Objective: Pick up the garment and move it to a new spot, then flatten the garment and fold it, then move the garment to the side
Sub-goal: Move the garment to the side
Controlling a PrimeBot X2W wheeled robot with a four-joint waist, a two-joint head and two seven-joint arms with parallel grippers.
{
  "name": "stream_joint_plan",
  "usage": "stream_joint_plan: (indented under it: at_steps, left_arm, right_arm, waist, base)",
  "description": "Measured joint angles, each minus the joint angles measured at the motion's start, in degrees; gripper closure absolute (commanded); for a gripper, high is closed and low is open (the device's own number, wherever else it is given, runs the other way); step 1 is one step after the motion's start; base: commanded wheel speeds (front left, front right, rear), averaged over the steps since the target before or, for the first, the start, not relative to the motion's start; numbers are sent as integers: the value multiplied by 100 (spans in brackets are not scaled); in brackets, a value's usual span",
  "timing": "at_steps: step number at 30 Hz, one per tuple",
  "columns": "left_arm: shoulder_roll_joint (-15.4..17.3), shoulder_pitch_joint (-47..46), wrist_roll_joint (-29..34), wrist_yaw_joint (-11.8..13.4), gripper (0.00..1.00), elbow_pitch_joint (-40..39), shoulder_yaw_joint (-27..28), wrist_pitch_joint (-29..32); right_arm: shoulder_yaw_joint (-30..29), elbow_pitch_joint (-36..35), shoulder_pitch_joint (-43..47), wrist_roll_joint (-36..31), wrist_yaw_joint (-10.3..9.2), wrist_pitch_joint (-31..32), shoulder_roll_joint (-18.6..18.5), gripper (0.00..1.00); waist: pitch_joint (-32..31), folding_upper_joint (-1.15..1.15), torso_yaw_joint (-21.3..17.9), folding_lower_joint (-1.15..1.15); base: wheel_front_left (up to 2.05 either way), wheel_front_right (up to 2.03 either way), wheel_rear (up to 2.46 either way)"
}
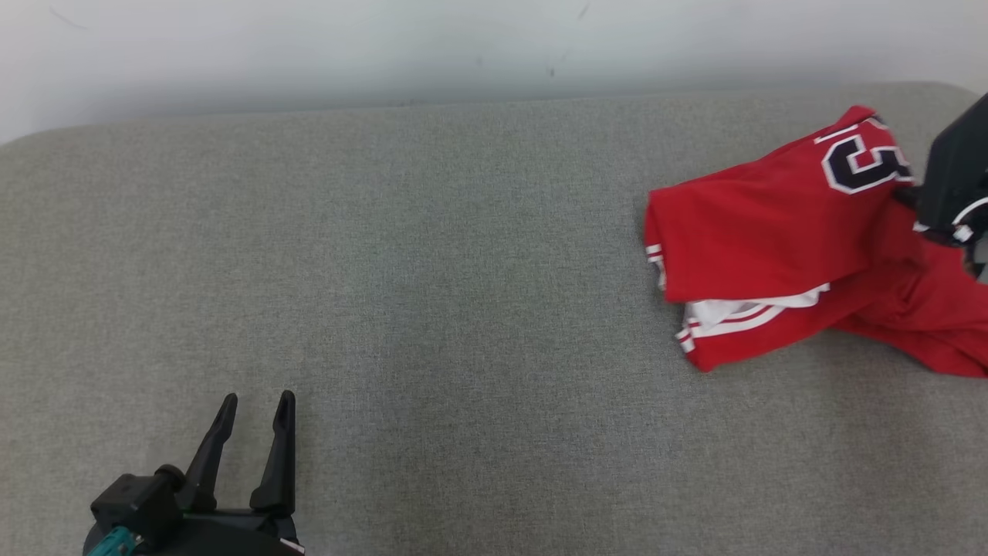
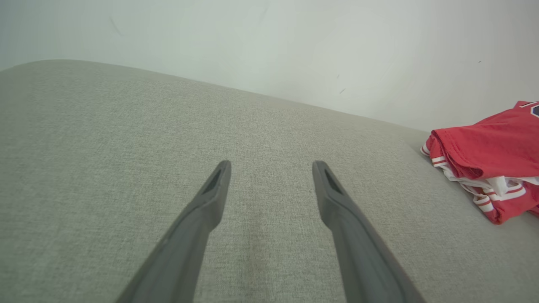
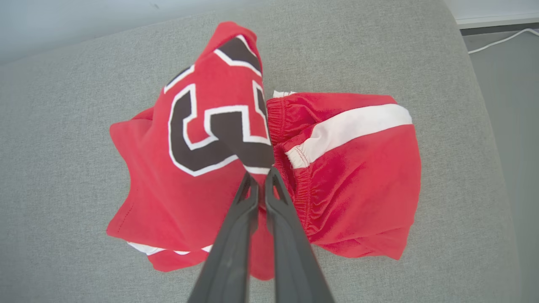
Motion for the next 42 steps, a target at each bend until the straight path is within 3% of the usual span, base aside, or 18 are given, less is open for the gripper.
stream_joint_plan:
  at_steps: [8, 16, 29, 40, 41, 42]
  left_arm:
    - [22, -166, 12, -93, 0, 1, -11, 0]
    - [52, -200, 16, -100, 0, 38, 4, 0]
    - [41, -215, 23, -149, 0, 64, 19, 0]
    - [41, -244, 45, -198, 0, 83, 29, -1]
    - [42, -244, 45, -198, 0, 93, 35, -1]
    - [43, -244, 45, -199, 0, 102, 40, -1]
  right_arm:
    - [-264, 202, -96, -441, 0, -34, -326, 100]
    - [-415, 303, -340, -743, 0, -52, -366, 100]
    - [-341, 266, -404, -1513, 0, 105, -797, 100]
    - [-282, 328, -222, -1917, 0, 210, -902, 100]
    - [-269, 327, -222, -1967, 0, 224, -902, 96]
    - [-254, 325, -222, -1985, 0, 234, -902, 56]
  waist:
    - [162, 0, -6, 0]
    - [223, 0, 57, -1]
    - [300, 0, 120, -1]
    - [388, 0, 212, -1]
    - [394, 0, 219, -1]
    - [399, 0, 224, -1]
  base:
    - [0, 0, 0]
    - [0, 0, 0]
    - [0, 0, 0]
    - [0, 0, 0]
    - [0, 0, 0]
    - [0, 0, 0]
